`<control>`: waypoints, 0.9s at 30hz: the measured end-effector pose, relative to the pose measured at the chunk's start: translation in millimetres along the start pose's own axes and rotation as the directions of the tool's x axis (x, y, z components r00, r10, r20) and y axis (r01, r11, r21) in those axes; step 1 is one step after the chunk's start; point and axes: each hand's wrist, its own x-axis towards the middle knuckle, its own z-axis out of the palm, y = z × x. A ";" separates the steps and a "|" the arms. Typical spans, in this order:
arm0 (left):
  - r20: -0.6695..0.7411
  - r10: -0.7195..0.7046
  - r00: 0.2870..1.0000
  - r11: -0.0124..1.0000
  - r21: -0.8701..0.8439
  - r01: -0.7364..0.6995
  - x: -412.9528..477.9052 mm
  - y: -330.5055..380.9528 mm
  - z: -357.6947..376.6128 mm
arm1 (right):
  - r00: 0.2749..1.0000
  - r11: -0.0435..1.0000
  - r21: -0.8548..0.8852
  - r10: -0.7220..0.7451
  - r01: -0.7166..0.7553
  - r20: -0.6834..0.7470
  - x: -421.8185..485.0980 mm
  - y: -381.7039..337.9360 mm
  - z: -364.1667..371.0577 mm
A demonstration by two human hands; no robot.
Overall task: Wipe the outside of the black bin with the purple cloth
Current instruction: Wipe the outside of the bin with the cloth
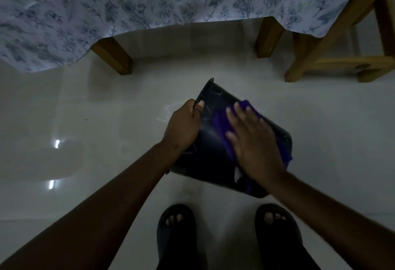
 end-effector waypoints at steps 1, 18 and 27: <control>-0.004 -0.014 1.000 1.000 -0.004 0.014 -1.6 0.0 0.4 | 0.998 0.997 0.048 0.066 -0.065 -0.010 17.3 5.5 -4.6; -0.085 -0.015 0.996 1.000 -0.028 0.013 -9.3 -5.2 4.6 | 0.983 0.976 0.115 0.184 -0.184 0.007 36.4 3.4 -6.2; -0.123 0.021 0.992 1.000 -0.018 -0.023 -14.3 -19.2 8.0 | 0.997 0.991 -0.115 -0.063 0.068 0.047 -64.9 -24.2 22.5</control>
